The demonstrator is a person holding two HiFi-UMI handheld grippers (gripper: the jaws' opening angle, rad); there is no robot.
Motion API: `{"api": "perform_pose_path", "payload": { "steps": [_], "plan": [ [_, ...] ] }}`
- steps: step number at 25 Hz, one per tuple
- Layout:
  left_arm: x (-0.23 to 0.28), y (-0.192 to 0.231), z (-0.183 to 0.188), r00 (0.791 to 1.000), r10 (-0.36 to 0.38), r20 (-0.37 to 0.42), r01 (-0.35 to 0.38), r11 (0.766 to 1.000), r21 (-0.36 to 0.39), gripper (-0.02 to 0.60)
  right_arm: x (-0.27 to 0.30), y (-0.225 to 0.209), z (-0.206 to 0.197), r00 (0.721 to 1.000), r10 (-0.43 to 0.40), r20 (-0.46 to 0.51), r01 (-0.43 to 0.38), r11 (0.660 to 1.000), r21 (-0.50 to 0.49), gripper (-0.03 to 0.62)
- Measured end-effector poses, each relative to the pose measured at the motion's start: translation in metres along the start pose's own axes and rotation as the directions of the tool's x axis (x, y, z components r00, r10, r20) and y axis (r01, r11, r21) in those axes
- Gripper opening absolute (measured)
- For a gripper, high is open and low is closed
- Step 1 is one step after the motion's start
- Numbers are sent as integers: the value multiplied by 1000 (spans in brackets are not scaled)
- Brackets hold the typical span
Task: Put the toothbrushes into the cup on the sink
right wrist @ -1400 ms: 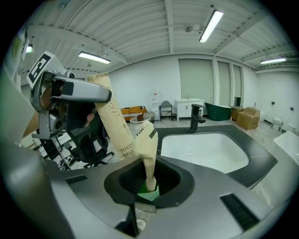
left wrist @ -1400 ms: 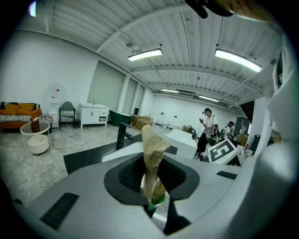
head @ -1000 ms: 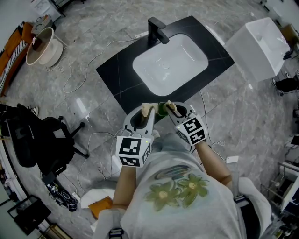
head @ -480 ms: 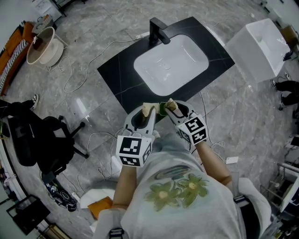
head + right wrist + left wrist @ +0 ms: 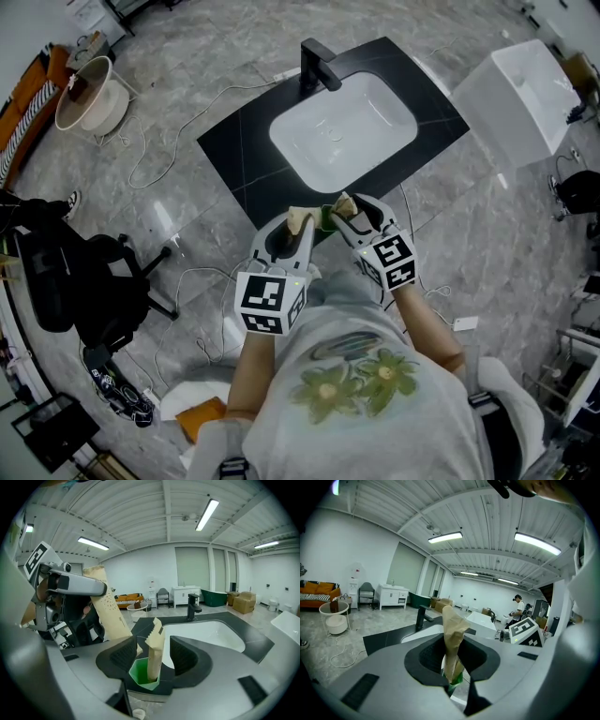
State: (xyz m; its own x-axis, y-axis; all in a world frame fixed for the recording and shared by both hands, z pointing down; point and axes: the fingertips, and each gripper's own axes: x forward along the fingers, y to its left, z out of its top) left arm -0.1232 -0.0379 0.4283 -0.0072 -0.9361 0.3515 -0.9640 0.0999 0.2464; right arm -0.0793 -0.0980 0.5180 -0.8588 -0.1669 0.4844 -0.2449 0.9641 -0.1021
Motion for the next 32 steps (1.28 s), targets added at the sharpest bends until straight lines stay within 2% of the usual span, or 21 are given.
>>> {"api": "perform_pose_path", "payload": {
  "steps": [6, 9, 10, 11, 12, 14, 22, 32],
  "plan": [
    [-3, -5, 4, 1000, -7, 13, 7, 1000, 4, 87, -19, -5, 29, 993, -51, 105, 51, 999, 2, 199],
    [-5, -8, 6, 1000, -7, 16, 7, 1000, 16, 87, -35, -3, 47, 983, -49, 178, 49, 999, 5, 197],
    [-5, -10, 8, 1000, -8, 18, 7, 1000, 22, 87, -41, -4, 53, 977, -50, 205, 50, 999, 3, 168],
    [-5, -12, 9, 1000, -9, 21, 9, 1000, 28, 87, -47, -4, 59, 971, -54, 232, 55, 998, 0, 99],
    [-5, -14, 11, 1000, -11, 24, 10, 999, 33, 87, -53, -4, 65, 965, -56, 256, 59, 998, -5, 68],
    [-6, -17, 13, 999, -14, 30, 13, 999, 40, 87, -61, -2, 72, 957, -46, 285, 52, 998, -16, 53],
    [-12, -29, 22, 999, -15, 42, 13, 999, 51, 87, -75, 2, 75, 955, -41, 294, 44, 999, -2, 48],
    [-6, -28, 12, 1000, 20, 23, -21, 999, 45, 87, -77, 1, 70, 955, -29, 296, 26, 1000, 14, 48]
  ]
}}
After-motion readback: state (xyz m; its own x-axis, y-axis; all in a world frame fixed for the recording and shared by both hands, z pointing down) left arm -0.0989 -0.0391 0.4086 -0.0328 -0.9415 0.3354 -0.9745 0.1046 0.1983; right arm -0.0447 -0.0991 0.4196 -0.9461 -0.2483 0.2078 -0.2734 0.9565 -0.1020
